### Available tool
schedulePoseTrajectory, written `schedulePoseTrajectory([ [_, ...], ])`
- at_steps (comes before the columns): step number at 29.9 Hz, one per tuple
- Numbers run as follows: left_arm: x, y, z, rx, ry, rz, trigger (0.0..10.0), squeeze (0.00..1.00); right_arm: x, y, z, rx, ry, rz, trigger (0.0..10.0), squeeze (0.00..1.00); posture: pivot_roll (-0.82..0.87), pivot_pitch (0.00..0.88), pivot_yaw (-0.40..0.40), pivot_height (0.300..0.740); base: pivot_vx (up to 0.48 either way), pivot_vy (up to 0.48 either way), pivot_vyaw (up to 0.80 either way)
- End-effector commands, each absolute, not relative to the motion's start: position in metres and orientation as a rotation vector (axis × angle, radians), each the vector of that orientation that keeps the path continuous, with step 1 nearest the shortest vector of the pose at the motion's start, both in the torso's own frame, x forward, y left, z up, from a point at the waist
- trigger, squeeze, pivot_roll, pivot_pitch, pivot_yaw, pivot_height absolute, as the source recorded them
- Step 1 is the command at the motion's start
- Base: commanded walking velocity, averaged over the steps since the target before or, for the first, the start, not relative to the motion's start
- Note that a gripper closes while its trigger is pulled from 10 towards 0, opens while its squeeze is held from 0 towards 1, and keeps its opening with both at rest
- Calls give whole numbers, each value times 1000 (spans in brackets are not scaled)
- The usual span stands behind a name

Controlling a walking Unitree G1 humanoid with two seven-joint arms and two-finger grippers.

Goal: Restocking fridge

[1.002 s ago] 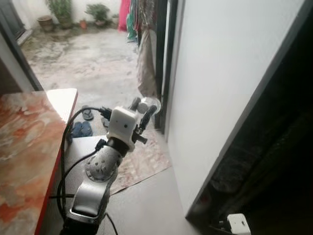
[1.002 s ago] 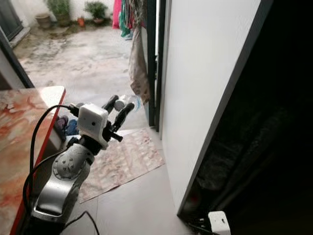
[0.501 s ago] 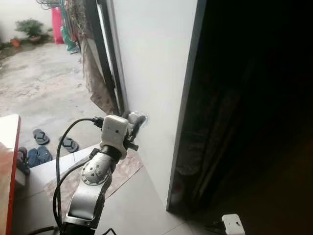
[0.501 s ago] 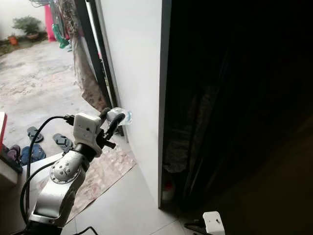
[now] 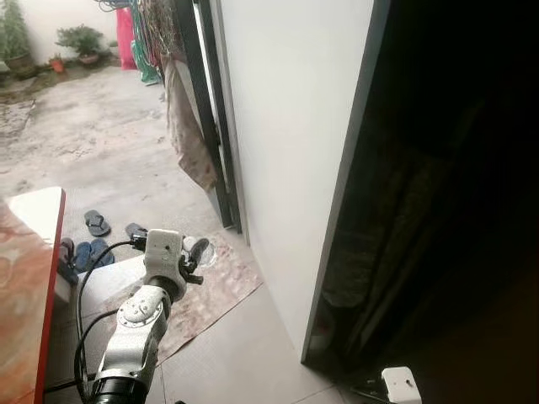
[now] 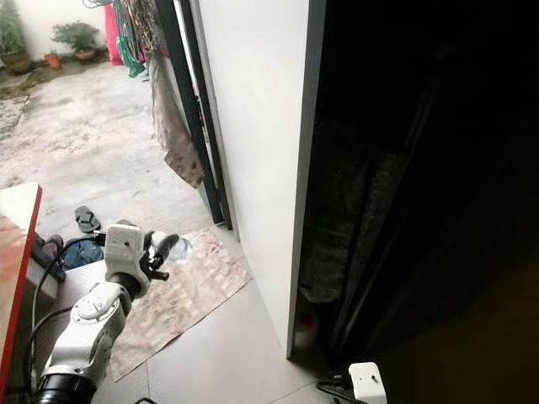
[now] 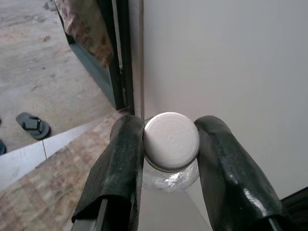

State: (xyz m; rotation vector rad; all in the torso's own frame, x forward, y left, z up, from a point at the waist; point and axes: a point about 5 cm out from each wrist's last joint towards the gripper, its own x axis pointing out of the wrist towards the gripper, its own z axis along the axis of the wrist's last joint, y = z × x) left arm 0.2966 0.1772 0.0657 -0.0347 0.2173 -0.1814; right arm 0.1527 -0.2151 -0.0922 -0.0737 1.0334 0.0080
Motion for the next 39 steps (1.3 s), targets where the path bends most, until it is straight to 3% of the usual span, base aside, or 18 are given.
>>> schedulePoseTrajectory([
  [1, 298, 181, 60, -60, 234, -171, 10000, 0, 152, -215, -92, -60, 1026, -9, 10000, 0, 3, 17, 52, 740, 0, 0, 0],
  [8, 281, 204, 5, -57, 478, -49, 10000, 0, 151, -215, -93, -35, 1009, -63, 10000, 0, -25, 0, 61, 740, 0, 0, 0],
  [15, 243, 221, -38, -45, 726, 87, 10000, 0, 152, -218, -91, -14, 956, -191, 10000, 0, -43, 0, 56, 740, 0, 0, 0],
  [20, 234, 224, -45, -52, 751, 110, 10000, 0, 155, -219, -89, -33, 928, -209, 10000, 0, -43, 0, 58, 740, 0, 0, 0],
  [26, 230, 232, -46, -58, 747, 135, 10000, 0, 231, -248, -32, -123, 529, -338, 10000, 0, -60, 0, 84, 740, 0, 0, 0],
  [32, 222, 232, -52, -44, 770, 130, 10000, 0, 242, -249, -21, -76, 447, -347, 10000, 0, -58, 0, 66, 740, 0, 0, 0],
  [39, 216, 230, -56, -64, 771, 141, 10000, 0, 224, -248, -29, -59, 428, -346, 10000, 0, -62, 0, 46, 740, 0, 0, 0],
])
